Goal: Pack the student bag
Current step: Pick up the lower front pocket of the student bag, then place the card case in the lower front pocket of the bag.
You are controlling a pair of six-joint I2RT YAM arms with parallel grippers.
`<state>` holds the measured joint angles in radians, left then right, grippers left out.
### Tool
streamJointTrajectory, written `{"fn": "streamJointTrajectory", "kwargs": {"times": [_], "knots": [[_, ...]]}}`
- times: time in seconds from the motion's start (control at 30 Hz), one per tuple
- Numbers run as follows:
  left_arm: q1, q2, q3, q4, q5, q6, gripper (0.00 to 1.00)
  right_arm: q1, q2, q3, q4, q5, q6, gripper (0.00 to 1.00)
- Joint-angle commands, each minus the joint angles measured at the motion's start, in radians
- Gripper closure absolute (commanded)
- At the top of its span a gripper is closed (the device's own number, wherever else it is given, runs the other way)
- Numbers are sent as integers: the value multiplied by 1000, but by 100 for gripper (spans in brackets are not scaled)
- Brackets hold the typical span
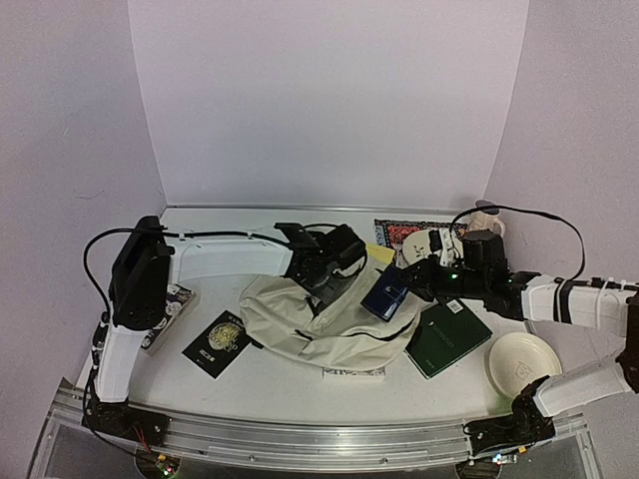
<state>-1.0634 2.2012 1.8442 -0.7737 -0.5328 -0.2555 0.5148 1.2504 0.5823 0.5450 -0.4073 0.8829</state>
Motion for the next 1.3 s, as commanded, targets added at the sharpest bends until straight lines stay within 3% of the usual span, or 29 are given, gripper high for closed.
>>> {"fn": "streamJointTrajectory", "kwargs": {"times": [0.0, 0.4, 0.73, 1.27], "knots": [[1, -148, -37, 63, 49, -37, 100, -4, -44, 42, 23, -42, -10, 100], [0, -217, -141, 182, 182, -41, 100, -4, -9, 58, 31, -40, -1, 100], [1, -280, -190, 249, 201, -56, 100, -3, 80, 103, 110, 70, 99, 100], [14, -354, -236, 349, 250, -111, 100, 8, 301, 68, 434, -52, 260, 100]]}}
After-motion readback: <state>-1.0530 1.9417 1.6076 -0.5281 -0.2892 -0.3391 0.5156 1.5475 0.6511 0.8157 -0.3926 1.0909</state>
